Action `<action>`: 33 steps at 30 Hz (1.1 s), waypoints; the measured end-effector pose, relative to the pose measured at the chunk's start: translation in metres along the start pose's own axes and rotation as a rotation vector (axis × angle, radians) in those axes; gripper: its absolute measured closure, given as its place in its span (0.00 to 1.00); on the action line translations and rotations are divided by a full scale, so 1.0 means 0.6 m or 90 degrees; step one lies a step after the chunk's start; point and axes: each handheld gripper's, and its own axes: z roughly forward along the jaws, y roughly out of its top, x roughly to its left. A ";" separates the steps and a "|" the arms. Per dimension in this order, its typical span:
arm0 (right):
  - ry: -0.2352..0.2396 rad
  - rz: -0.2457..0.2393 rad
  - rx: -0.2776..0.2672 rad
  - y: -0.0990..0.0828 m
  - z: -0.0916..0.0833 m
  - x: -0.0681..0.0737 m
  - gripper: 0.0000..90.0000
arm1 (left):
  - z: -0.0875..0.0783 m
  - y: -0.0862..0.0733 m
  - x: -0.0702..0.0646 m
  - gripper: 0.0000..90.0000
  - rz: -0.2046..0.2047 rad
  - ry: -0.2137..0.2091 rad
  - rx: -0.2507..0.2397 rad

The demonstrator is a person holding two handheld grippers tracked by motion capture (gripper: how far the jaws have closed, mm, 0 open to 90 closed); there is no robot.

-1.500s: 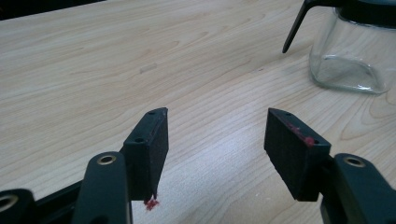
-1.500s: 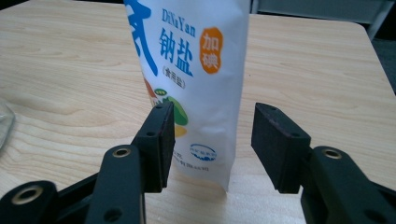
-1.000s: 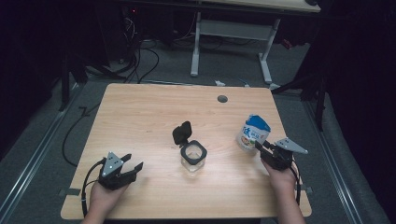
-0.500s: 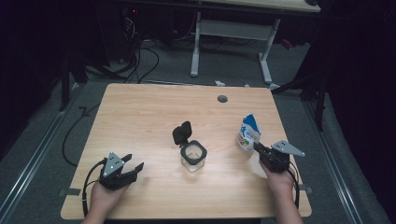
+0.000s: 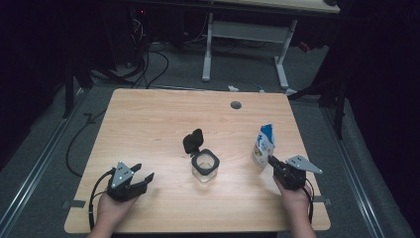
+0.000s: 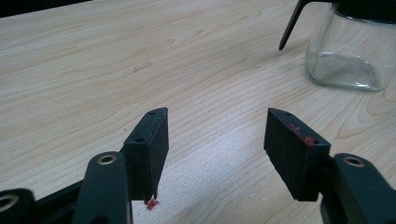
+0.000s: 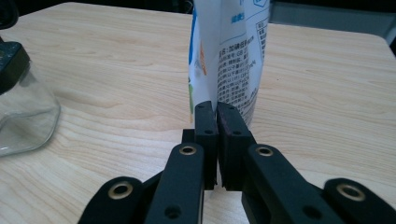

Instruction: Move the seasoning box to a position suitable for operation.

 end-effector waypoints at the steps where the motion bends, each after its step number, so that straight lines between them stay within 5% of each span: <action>1: -0.003 0.002 -0.001 0.000 0.000 0.001 0.89 | 0.000 0.000 0.000 0.45 0.000 0.000 -0.001; 7: -0.035 0.026 -0.008 0.002 0.004 0.005 0.68 | 0.002 -0.001 -0.001 0.45 -0.001 -0.001 0.003; 10: -0.038 0.036 -0.021 0.008 0.007 0.007 0.67 | 0.002 -0.001 0.000 0.45 -0.001 0.000 0.005; 23: -0.055 0.034 -0.024 0.023 0.030 0.011 0.66 | 0.002 -0.001 0.006 0.45 -0.007 0.005 0.004; 33: -0.068 0.009 -0.027 0.022 0.030 0.015 0.81 | 0.003 -0.001 0.007 0.45 -0.008 0.007 0.003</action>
